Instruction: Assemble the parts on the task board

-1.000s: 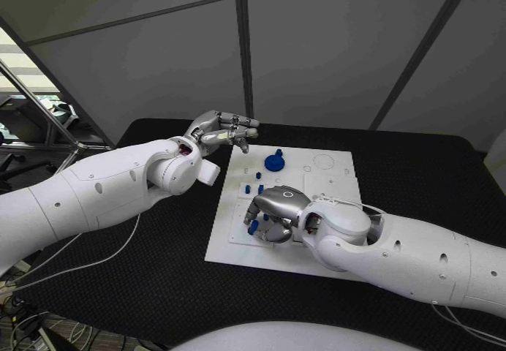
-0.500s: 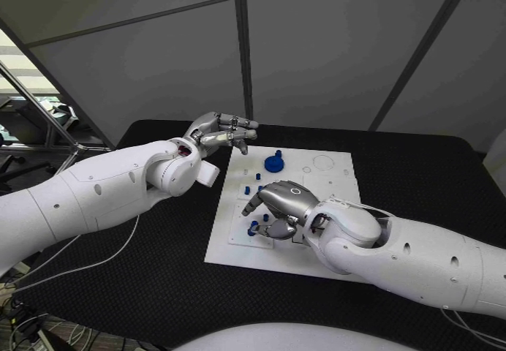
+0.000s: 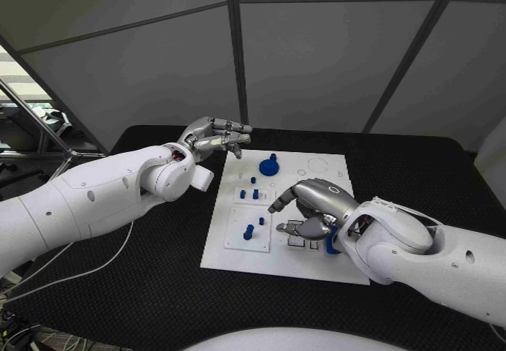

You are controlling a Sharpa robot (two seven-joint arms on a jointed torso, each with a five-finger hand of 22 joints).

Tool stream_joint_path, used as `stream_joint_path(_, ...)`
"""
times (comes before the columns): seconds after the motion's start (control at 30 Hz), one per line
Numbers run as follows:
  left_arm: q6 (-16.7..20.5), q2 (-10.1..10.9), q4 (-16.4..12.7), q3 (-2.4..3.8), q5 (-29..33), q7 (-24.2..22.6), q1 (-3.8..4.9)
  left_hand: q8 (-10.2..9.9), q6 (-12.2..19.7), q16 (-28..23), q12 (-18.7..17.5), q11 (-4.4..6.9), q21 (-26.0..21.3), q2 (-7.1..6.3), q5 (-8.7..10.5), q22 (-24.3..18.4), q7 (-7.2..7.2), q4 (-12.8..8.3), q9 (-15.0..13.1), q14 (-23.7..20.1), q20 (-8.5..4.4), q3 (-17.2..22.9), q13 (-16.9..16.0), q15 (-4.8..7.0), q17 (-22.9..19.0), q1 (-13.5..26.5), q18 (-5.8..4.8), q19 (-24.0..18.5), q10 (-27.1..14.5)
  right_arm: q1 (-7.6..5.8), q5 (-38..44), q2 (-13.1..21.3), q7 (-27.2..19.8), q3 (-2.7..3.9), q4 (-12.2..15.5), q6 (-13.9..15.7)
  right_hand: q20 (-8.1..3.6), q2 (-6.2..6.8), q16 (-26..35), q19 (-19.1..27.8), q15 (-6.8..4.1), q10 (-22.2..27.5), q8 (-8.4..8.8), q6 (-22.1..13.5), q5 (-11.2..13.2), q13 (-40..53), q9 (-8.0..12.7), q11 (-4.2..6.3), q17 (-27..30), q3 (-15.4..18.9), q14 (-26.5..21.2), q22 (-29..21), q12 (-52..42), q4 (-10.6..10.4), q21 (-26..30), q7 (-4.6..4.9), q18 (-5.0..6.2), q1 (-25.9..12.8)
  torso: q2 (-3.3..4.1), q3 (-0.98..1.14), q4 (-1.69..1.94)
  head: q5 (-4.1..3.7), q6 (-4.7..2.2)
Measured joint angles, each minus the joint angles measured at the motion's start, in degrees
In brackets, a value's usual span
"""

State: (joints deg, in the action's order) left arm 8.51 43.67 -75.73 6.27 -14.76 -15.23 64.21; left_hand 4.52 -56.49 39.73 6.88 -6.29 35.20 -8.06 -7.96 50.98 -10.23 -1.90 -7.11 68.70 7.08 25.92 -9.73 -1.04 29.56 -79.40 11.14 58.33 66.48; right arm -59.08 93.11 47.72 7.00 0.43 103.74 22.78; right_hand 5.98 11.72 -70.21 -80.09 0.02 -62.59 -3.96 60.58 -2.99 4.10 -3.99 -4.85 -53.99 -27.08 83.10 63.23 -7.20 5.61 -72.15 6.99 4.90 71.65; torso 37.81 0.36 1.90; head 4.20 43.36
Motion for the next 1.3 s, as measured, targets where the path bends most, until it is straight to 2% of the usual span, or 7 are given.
stream_joint_path(0.1, -0.03, -0.01, 0.03, -0.07, 0.0, 0.02, 0.0, 0.0, 0.0, 0.0, 0.0, 0.0, 0.0, 0.0, 0.0, 0.0, 0.0, 0.0, 0.0, 0.0, 0.0, 0.0, 0.0, 0.0, 0.0, 0.0, 0.0, 0.0, 0.0, -0.01, -1.06, 2.22, 0.66, 0.49, 1.07, 0.25, -0.79, -1.06, -1.37, -1.08, -0.86, -4.03, -0.19, 1.36, 0.0, 0.36, -0.17, 0.73, -2.11, -1.77, 0.86, 2.46, -1.5, -0.3, -1.81, 0.45, 0.0, 0.91, -0.01, 0.02, 0.01, -0.43, -0.16)
stream_joint_path(0.23, -0.06, 0.05, 0.05, -0.17, 0.0, 0.05, -0.02, 0.0, 0.0, 0.0, 0.0, 0.0, 0.0, 0.0, 0.0, 0.0, 0.0, 0.0, 0.0, 0.0, 0.0, 0.0, 0.0, 0.0, 0.0, 0.0, 0.0, 0.0, 0.0, -0.05, -3.0, 6.19, 2.23, 1.12, 2.18, 0.56, -1.99, -1.79, -4.34, -3.47, -2.22, -11.46, -0.47, 2.77, 0.0, 1.63, -0.31, 2.61, -6.89, -3.21, 0.9, 9.04, -3.94, -1.16, -6.39, -0.6, -0.16, 0.09, -0.01, 0.02, 0.01, -1.22, -0.44)
stream_joint_path(0.3, -0.07, 0.12, 0.04, -0.23, 0.0, 0.05, -0.02, 0.0, 0.0, 0.0, 0.0, 0.0, 0.0, 0.0, 0.0, 0.0, 0.0, 0.0, 0.0, 0.0, 0.0, 0.0, -0.03, 0.0, 0.0, 0.0, 0.0, 0.0, 0.0, -0.08, -4.08, 7.63, 3.01, 1.23, 2.55, 0.69, -2.29, -1.31, -5.88, -3.77, -2.57, -13.84, -0.47, 3.31, 0.0, 2.34, -0.46, 3.28, -9.51, -3.17, 0.97, 10.98, -4.87, -1.41, -7.92, -1.14, -1.39, -0.37, -0.01, 0.01, 0.01, -1.59, -0.59)
stream_joint_path(0.47, -0.07, 0.51, -0.21, -0.35, 0.0, 0.08, -0.03, 0.0, 0.0, 0.0, 0.0, 0.0, 0.0, 0.0, 0.0, 0.0, 0.0, 0.0, 0.01, 0.0, 0.0, 0.0, -0.06, 0.0, 0.0, 0.0, 0.0, 0.0, 0.0, -0.11, -8.08, 11.8, 5.83, 1.38, 3.86, 0.91, -3.61, 0.53, -7.69, -3.93, -4.14, -20.6, -1.15, 5.21, 0.0, 6.5, -1.15, 5.19, -12.22, -0.36, 0.97, 11.72, -10.28, -4.17, -10.47, -2.67, -1.38, -4.32, 0.0, -0.01, 0.01, -3.05, -0.88)
stream_joint_path(0.6, -0.07, 0.95, -0.94, -0.48, 0.0, 0.1, -0.03, 0.0, 0.0, 0.0, 0.0, 0.0, 0.0, 0.0, 0.0, 0.01, 0.0, 0.0, 0.01, 0.0, 0.0, 0.0, -0.05, 0.0, 0.01, 0.0, 0.0, 0.0, 0.0, -0.15, -11.12, 14.9, 8.75, 1.46, 4.62, 0.81, -4.86, 0.15, -10.04, -3.88, -5.55, -21.24, -1.98, 7.14, -0.32, 39.48, -3.64, 6.51, -15.95, 4.69, 0.9, 11.72, -42.67, -7.46, -12.87, -3.54, -2.29, -6.54, 0.01, -0.05, 0.01, -4.55, -1.12)
stream_joint_path(0.9, -0.07, 1.96, -2.74, -0.75, 0.0, 0.12, -0.13, 0.0, 0.0, 0.0, 0.0, 0.0, 0.0, 0.0, 0.0, 0.01, 0.0, 0.0, 0.01, 0.0, 0.0, 0.0, -0.05, 0.0, 0.01, 0.0, 0.01, 0.0, 0.0, -0.11, -13.89, 18.4, 16.67, 1.41, 6.25, -0.73, -5.21, -0.15, -12.66, -3.94, -5.67, -21.44, -2.36, 7.54, 0.0, 61.61, -9.56, 6.71, -20.87, 11.43, 0.92, 11.71, -61.88, -12.64, -14.56, -4.36, -3.18, -6.21, 0.04, -0.04, 0.01, -7.27, -1.16)
stream_joint_path(1.3, -0.09, 2.28, -3.36, -0.82, 0.0, 0.13, -0.27, 0.0, 0.0, 0.0, 0.0, 0.0, 0.0, 0.24, 0.0, -0.05, 0.0, -0.16, -0.05, 0.0, 0.0, -0.16, -0.12, 0.0, -0.04, 0.24, 0.0, 0.0, 0.0, 1.14, -9.56, 16.01, 25.38, 1.28, 6.55, -3.3, -5.21, -0.43, -13.32, -3.94, -5.67, -21.23, -2.36, 7.36, 0.0, 65.3, -14.65, 6.92, -20.97, 18.85, 0.92, 11.7, -63.81, -19.58, -15.42, -4.54, -3.17, -6.51, 0.04, -0.02, 0.24, -8.2, -0.99)
